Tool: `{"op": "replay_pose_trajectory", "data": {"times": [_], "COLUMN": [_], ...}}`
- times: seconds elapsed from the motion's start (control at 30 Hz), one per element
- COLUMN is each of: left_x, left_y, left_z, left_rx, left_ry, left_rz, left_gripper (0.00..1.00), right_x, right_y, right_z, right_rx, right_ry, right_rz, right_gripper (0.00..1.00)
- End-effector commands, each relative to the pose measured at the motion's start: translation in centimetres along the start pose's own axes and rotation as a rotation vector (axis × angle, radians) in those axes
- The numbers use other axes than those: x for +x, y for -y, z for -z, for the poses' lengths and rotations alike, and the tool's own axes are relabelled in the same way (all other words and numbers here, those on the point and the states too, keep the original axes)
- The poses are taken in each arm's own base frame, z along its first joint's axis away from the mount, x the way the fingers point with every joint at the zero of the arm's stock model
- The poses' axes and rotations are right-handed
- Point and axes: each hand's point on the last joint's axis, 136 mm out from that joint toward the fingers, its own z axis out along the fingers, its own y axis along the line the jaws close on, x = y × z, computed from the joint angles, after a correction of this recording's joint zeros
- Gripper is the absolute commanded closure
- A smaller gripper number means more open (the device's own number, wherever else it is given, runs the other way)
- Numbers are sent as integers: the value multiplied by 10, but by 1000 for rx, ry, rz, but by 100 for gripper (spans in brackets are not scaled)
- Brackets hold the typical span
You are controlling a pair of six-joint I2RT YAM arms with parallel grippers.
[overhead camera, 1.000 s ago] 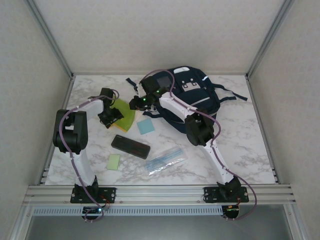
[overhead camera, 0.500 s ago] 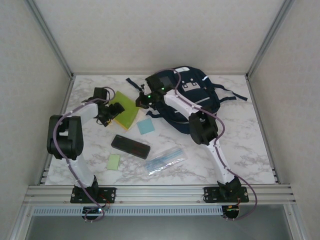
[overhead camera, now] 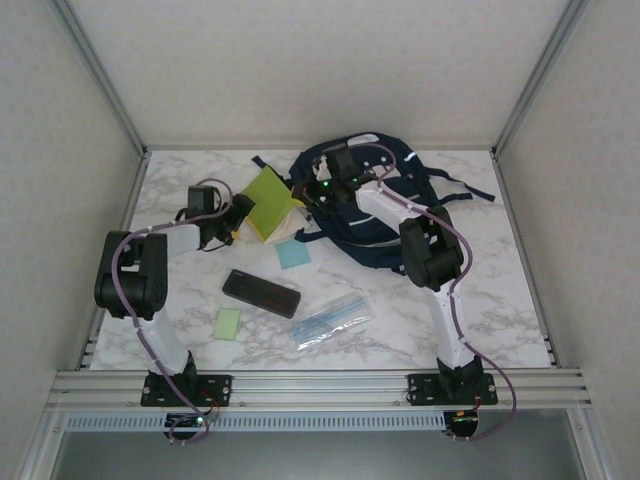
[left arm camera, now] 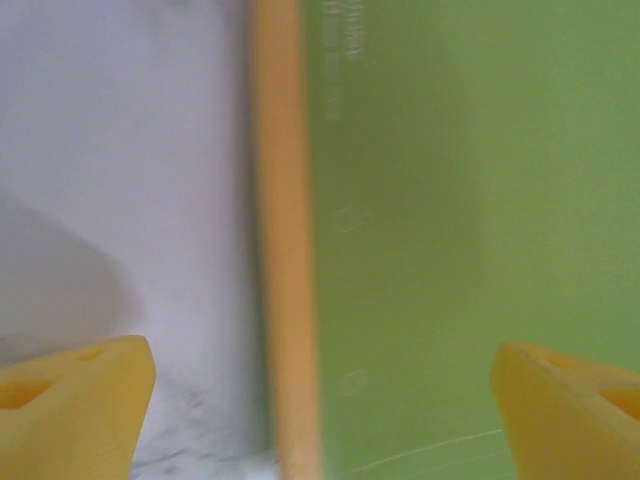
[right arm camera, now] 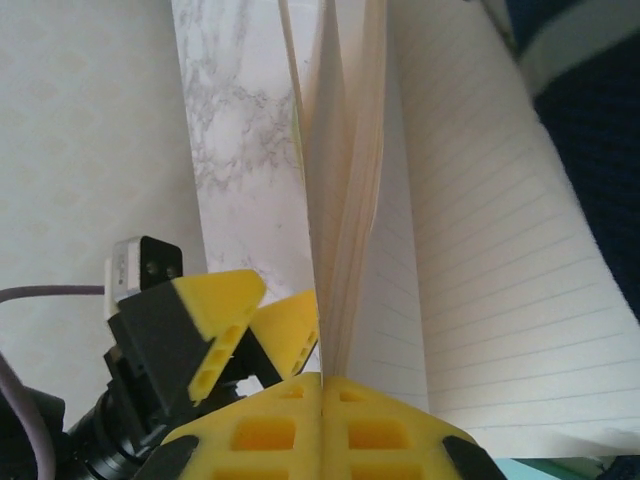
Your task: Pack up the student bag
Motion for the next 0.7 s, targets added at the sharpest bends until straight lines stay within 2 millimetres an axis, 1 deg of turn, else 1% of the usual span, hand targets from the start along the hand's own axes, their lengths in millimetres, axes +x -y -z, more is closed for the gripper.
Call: {"op": "replay_pose_trajectory", "data": {"times": [0.0,0.07,0.17,0.3,0.4,0.47,0.53,0.6,0.67], "left_x": [0,5,13,18,22,23,24,24,24], "left_y": [36,36,29,19,19,24,32,44,58], "left_z": [-13,-22,-30,-35,-39,-42,-46,-50,-51], "left_rx": [133,130,86,46,33,42,71,108,147], "left_ry": [10,-1,-19,-31,-39,-42,-46,-48,-42], "left_rz": [9,20,15,12,2,-3,0,6,6], "left_gripper": [15,16,16,15,15,15,17,22,33], "right_x": [-8,-10,-13,-16,-22,-23,-23,-22,-21], "right_y": [-27,-22,-16,-9,-5,-4,-4,-3,1], "right_z": [20,24,32,43,52,56,56,56,55], "right_rx": [-125,-133,-137,-136,-150,-151,-151,-150,-141], "right_ry": [28,40,60,83,106,106,100,97,97], "right_rz": [-45,-67,-77,-98,-115,-120,-121,-124,-127], "right_gripper": [100,100,100,100,100,100,100,100,100]}}
